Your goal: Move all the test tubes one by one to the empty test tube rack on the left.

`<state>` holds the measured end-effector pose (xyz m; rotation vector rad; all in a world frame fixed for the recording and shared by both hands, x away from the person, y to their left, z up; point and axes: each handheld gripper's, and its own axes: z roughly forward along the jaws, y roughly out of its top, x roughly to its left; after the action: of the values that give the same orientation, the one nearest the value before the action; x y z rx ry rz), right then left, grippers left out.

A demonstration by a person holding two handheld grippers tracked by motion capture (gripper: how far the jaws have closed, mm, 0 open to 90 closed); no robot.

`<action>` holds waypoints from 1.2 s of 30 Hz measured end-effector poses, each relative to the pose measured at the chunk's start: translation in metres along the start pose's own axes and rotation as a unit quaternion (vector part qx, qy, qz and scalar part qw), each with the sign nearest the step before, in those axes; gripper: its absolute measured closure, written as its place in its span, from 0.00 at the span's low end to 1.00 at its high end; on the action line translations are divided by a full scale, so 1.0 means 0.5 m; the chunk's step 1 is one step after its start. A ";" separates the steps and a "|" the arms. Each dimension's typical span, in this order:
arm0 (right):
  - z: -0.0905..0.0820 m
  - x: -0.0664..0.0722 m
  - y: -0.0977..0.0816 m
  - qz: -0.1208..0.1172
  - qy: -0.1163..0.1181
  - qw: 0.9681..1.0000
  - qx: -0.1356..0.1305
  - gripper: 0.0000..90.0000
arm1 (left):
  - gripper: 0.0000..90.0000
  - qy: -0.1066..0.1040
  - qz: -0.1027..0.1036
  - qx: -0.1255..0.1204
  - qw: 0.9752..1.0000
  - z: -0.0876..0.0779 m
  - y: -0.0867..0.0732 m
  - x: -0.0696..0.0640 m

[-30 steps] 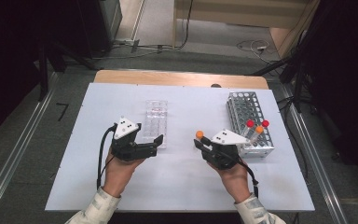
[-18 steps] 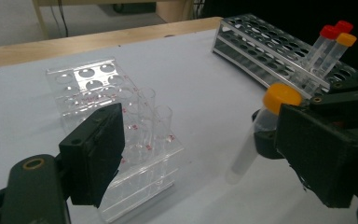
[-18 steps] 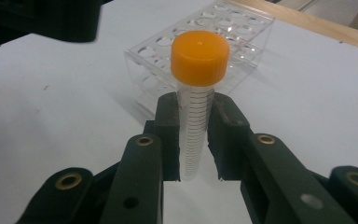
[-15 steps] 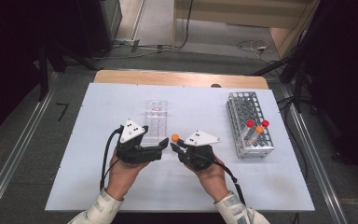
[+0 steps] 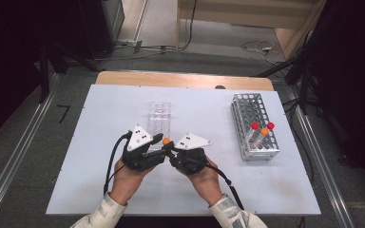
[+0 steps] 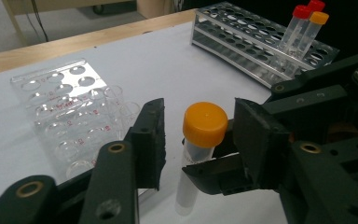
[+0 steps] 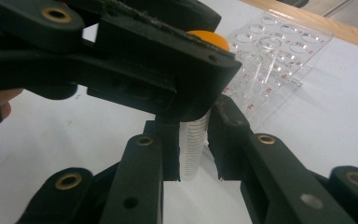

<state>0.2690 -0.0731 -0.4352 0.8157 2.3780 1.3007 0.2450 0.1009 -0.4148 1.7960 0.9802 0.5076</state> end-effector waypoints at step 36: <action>-0.099 -0.067 -0.064 0.021 -0.024 0.999 -0.008 0.35 | 0.78 0.012 -0.015 -0.002 1.000 -0.009 0.001 0.017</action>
<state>0.2592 -0.1399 -0.4354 0.8856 2.3231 1.2992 0.2469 0.1100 -0.4130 1.7727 1.0195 0.5125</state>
